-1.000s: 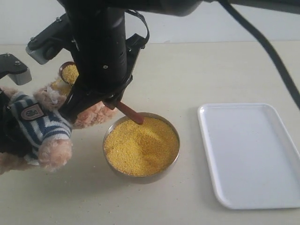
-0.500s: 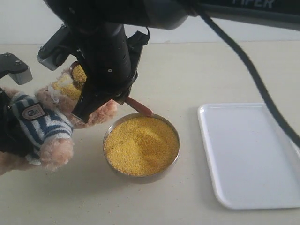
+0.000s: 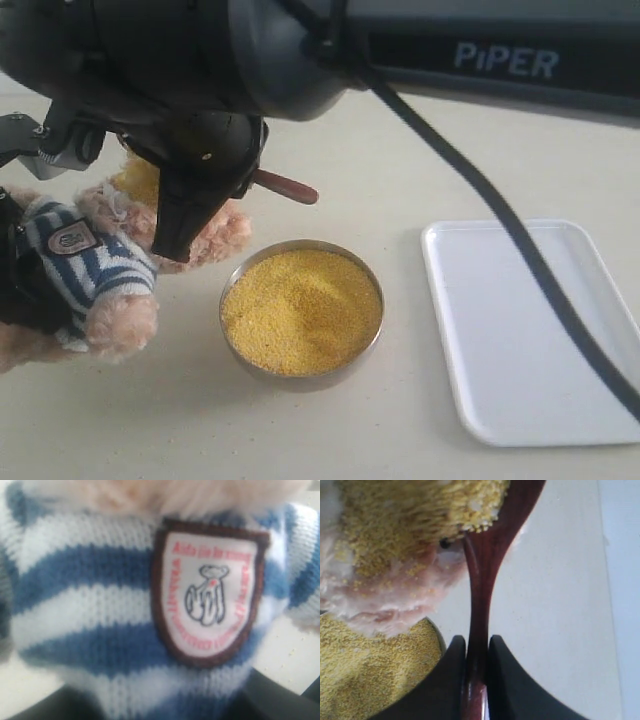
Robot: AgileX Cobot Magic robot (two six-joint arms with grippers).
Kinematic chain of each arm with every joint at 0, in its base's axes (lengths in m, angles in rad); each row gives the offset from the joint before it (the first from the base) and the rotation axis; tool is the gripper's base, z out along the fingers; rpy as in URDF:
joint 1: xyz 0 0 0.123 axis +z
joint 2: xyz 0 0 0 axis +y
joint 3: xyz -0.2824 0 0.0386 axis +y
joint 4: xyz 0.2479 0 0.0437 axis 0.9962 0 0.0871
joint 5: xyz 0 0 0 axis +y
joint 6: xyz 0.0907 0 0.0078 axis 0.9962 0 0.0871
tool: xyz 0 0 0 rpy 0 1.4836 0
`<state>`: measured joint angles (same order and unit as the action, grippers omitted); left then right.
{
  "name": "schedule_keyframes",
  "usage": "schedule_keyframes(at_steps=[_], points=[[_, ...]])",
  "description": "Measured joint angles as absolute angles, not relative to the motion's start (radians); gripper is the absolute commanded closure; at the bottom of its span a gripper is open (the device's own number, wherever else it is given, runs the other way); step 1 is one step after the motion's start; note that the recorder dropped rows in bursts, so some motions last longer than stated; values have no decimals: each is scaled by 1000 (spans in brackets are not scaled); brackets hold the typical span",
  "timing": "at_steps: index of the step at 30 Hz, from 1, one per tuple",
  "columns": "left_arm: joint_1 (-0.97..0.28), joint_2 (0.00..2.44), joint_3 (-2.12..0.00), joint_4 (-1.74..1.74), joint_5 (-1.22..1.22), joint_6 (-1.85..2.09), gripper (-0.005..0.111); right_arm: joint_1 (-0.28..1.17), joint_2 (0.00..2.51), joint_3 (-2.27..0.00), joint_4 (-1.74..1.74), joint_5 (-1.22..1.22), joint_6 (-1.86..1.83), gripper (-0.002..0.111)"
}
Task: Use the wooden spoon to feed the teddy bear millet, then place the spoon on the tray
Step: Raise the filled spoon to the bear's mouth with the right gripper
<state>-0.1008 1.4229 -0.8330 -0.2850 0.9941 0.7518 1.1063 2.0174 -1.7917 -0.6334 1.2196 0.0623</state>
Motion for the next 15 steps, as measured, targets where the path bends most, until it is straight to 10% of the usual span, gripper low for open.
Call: schedule_keyframes(at_steps=[15], points=[[-101,1423,-833,-295,960,725,103,1161,2017,-1776,-802,1220,64,109]])
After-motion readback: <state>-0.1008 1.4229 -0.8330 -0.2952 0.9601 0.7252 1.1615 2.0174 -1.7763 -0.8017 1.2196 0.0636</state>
